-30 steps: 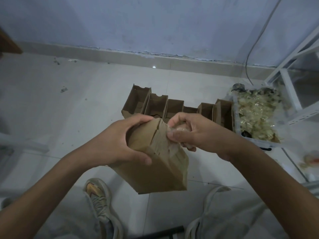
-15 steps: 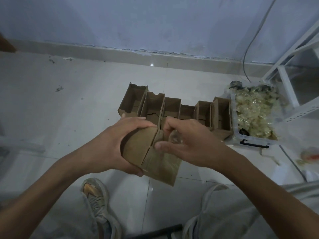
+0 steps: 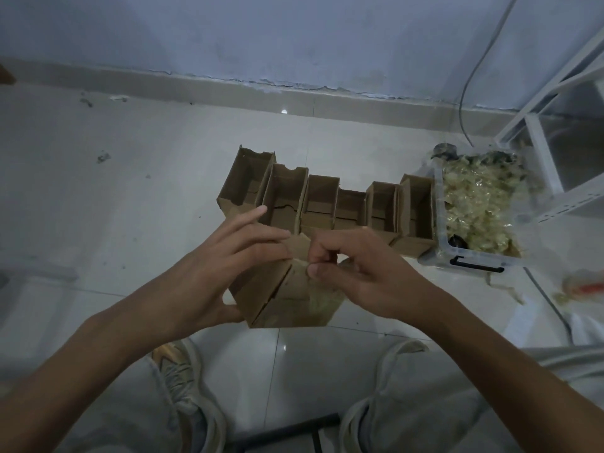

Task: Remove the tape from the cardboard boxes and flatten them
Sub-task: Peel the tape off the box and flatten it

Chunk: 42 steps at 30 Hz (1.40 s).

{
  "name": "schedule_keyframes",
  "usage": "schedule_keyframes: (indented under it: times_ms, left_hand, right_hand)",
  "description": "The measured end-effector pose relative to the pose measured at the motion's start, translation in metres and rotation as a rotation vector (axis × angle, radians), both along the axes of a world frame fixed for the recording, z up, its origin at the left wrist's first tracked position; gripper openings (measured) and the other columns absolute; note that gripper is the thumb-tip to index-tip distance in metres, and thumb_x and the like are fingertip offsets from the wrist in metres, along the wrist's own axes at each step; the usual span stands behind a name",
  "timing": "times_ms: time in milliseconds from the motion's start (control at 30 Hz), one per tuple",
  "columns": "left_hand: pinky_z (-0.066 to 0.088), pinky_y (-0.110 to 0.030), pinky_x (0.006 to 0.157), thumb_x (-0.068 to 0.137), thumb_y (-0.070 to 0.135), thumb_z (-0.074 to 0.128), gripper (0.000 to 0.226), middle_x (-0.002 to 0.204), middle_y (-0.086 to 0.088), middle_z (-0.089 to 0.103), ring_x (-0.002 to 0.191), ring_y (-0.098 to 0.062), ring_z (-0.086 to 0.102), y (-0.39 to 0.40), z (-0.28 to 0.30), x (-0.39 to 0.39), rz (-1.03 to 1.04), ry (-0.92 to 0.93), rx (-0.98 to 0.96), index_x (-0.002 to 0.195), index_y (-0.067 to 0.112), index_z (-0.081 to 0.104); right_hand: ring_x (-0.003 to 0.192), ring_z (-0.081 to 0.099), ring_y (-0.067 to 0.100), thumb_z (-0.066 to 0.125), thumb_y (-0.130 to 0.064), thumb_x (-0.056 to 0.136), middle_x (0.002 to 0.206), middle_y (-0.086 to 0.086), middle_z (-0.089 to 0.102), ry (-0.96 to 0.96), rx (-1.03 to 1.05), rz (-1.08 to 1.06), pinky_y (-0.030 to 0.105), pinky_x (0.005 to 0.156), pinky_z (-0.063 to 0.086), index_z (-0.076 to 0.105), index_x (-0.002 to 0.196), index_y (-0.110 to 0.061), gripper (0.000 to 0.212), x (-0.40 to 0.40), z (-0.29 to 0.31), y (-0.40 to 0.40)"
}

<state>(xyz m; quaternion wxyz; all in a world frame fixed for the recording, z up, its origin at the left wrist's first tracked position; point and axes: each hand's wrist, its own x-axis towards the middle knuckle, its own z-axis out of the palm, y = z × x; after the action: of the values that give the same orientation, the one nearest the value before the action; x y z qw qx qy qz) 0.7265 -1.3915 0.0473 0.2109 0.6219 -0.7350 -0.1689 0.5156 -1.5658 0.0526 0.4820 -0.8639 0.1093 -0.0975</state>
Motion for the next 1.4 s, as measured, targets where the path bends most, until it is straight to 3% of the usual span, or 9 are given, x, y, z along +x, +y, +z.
schedule_keyframes:
  times_ms: [133, 333, 500, 567, 633, 867, 1067, 1233, 1400]
  left_hand:
    - [0.043, -0.061, 0.112, 0.078, 0.046, 0.076, 0.079, 0.16, 0.005, 0.038, 0.158, -0.026, 0.021, 0.002, 0.001, -0.003, -0.026, -0.017, -0.068, 0.148, 0.031, 0.043]
    - [0.034, -0.062, 0.115, 0.084, 0.045, 0.068, 0.073, 0.159, 0.001, 0.038, 0.158, -0.028, 0.019, 0.004, 0.0, -0.006, -0.024, -0.081, -0.104, 0.15, 0.029, 0.042]
    - [0.038, -0.065, 0.114, 0.081, 0.044, 0.075, 0.078, 0.157, -0.001, 0.041, 0.155, -0.028, 0.027, 0.002, -0.001, -0.007, 0.0, -0.085, -0.133, 0.149, 0.027, 0.042]
    - [0.038, -0.064, 0.114, 0.08, 0.045, 0.075, 0.078, 0.154, -0.001, 0.042, 0.152, -0.028, 0.03, 0.0, -0.002, -0.009, -0.008, -0.118, -0.14, 0.148, 0.028, 0.042]
    - [0.036, -0.062, 0.114, 0.081, 0.046, 0.072, 0.076, 0.153, -0.002, 0.043, 0.15, -0.028, 0.032, 0.0, -0.003, -0.009, -0.009, -0.145, -0.153, 0.148, 0.028, 0.042]
    - [0.03, -0.063, 0.121, 0.083, 0.043, 0.072, 0.072, 0.15, -0.007, 0.047, 0.15, -0.034, 0.032, 0.0, -0.002, -0.003, -0.018, -0.235, -0.206, 0.147, 0.024, 0.044]
    - [0.032, -0.071, 0.114, 0.083, 0.042, 0.068, 0.07, 0.149, -0.009, 0.045, 0.145, -0.038, 0.036, -0.002, -0.006, -0.006, -0.057, -0.356, -0.275, 0.145, 0.022, 0.044]
    - [0.031, -0.074, 0.115, 0.082, 0.038, 0.072, 0.075, 0.152, -0.009, 0.043, 0.146, -0.039, 0.035, -0.002, -0.009, -0.008, -0.028, -0.4, -0.285, 0.149, 0.023, 0.042]
    - [0.028, -0.07, 0.118, 0.08, 0.036, 0.079, 0.078, 0.15, -0.008, 0.044, 0.144, -0.038, 0.038, -0.008, -0.011, -0.018, 0.035, -0.403, -0.309, 0.148, 0.024, 0.043]
  right_hand:
    - [0.071, 0.057, 0.012, 0.064, -0.011, 0.098, 0.075, -0.003, 0.059, 0.016, 0.16, -0.019, 0.028, 0.066, 0.047, 0.061, 0.081, -0.008, 0.018, -0.005, -0.001, 0.001]
    - [0.072, 0.059, 0.013, 0.062, -0.018, 0.094, 0.075, -0.006, 0.059, 0.04, 0.342, -0.126, 0.03, 0.065, 0.051, 0.06, 0.082, -0.006, 0.017, -0.007, -0.006, 0.006]
    - [0.072, 0.053, 0.013, 0.058, -0.021, 0.089, 0.077, 0.009, 0.055, -0.018, 0.461, -0.248, 0.019, 0.064, 0.046, 0.058, 0.084, 0.003, 0.024, -0.005, -0.007, 0.012]
    - [0.072, 0.053, 0.009, 0.057, -0.021, 0.088, 0.074, 0.001, 0.055, -0.006, 0.499, -0.284, 0.016, 0.064, 0.047, 0.056, 0.083, 0.003, 0.024, -0.003, -0.009, 0.018]
    - [0.071, 0.054, 0.003, 0.058, -0.025, 0.088, 0.072, -0.012, 0.055, 0.007, 0.46, -0.308, 0.015, 0.064, 0.048, 0.058, 0.082, -0.003, 0.024, -0.002, -0.01, 0.019]
    - [0.084, 0.062, 0.013, 0.059, -0.048, 0.091, 0.089, -0.009, 0.065, 0.048, 0.206, -0.172, 0.024, 0.068, 0.051, 0.067, 0.095, -0.024, 0.026, -0.004, 0.004, 0.006]
    - [0.078, 0.056, 0.01, 0.059, -0.043, 0.101, 0.088, -0.016, 0.055, 0.039, -0.072, -0.167, 0.023, 0.069, 0.041, 0.058, 0.087, -0.029, 0.02, 0.001, -0.003, 0.013]
    - [0.076, 0.056, 0.016, 0.054, -0.035, 0.103, 0.085, -0.006, 0.057, 0.026, -0.024, -0.309, 0.035, 0.063, 0.048, 0.057, 0.089, -0.02, 0.021, 0.004, -0.007, 0.026]
    - [0.081, 0.055, 0.009, 0.057, -0.028, 0.105, 0.087, -0.008, 0.056, -0.003, 0.016, -0.477, 0.018, 0.065, 0.046, 0.056, 0.088, -0.021, 0.018, 0.005, -0.008, 0.034]
